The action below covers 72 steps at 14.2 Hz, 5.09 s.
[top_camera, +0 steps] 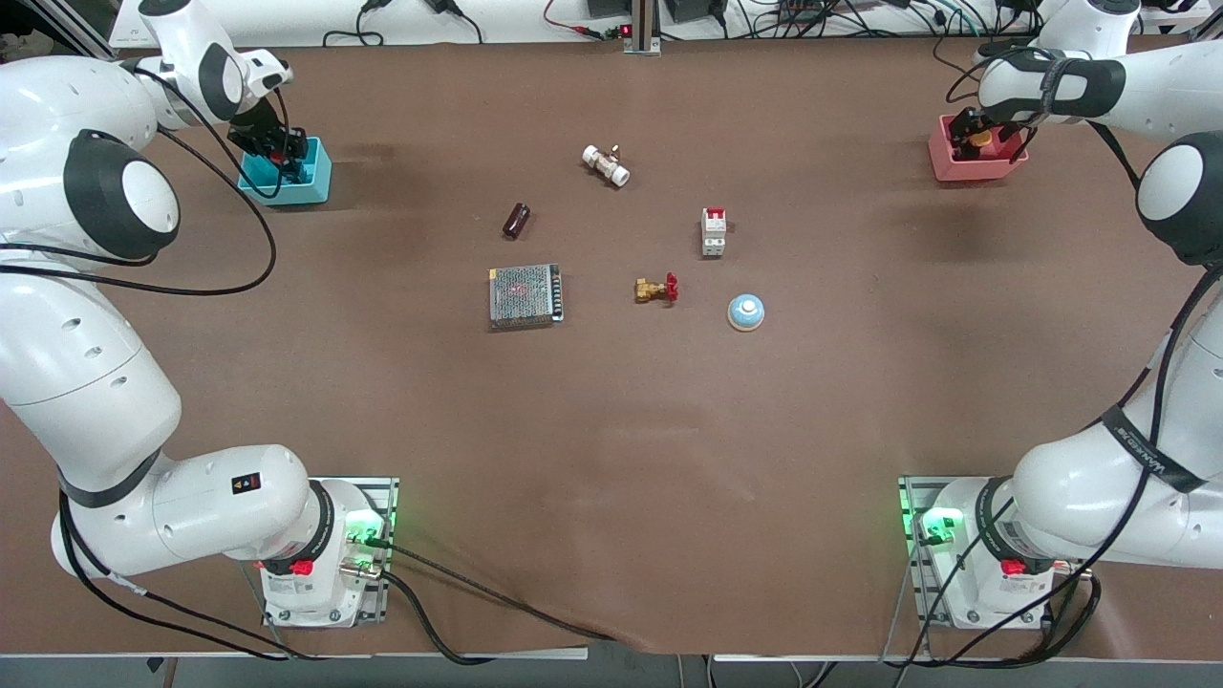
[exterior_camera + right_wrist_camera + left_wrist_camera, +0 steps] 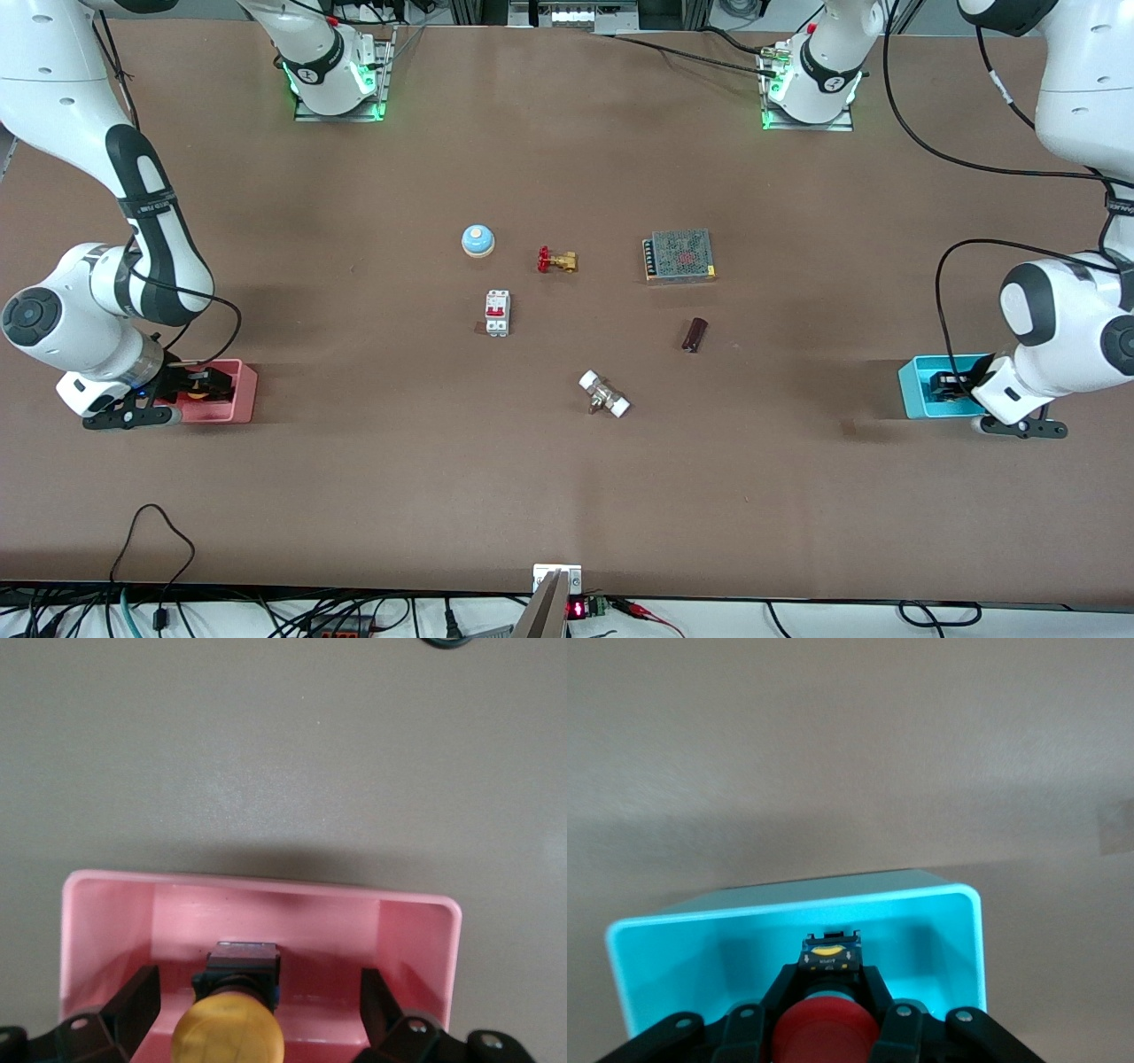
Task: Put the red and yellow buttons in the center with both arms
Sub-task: 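Lift the red button with the left gripper and carry it toward the table center, then lower the red button beside the capacitor and open the left gripper, then raise the left gripper away while the right gripper lifts the yellow button, then carry the yellow button with the right gripper toward the table center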
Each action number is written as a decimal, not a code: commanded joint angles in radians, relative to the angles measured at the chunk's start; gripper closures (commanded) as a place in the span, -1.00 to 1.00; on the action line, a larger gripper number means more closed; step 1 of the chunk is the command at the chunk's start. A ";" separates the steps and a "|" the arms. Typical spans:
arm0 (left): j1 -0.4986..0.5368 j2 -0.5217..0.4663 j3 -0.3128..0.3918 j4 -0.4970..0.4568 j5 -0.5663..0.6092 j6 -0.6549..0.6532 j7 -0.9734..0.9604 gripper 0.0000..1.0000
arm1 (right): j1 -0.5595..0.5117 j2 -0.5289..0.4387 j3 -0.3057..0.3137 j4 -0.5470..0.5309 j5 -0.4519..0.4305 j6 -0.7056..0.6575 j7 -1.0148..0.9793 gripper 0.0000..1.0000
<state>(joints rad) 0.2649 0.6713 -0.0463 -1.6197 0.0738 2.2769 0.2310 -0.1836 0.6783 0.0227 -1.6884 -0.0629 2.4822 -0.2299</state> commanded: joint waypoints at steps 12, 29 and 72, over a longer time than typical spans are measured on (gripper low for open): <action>-0.297 -0.237 -0.066 -0.112 0.004 -0.256 -0.382 0.58 | -0.010 -0.013 0.023 0.007 0.018 -0.077 -0.026 -1.00; -0.395 -0.219 -0.069 -0.413 0.004 0.219 -0.598 -1.00 | -0.010 -0.011 0.023 0.019 0.018 -0.057 -0.019 -0.93; -0.240 -0.676 0.002 -0.114 -0.042 -0.545 -0.084 -1.00 | 0.166 -0.295 0.240 -0.204 0.019 -0.259 0.441 1.00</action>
<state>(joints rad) 0.0076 0.0142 -0.0278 -1.7306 0.0414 1.7444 0.1293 -0.0572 0.3630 0.2625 -1.8353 0.0018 2.1228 0.1399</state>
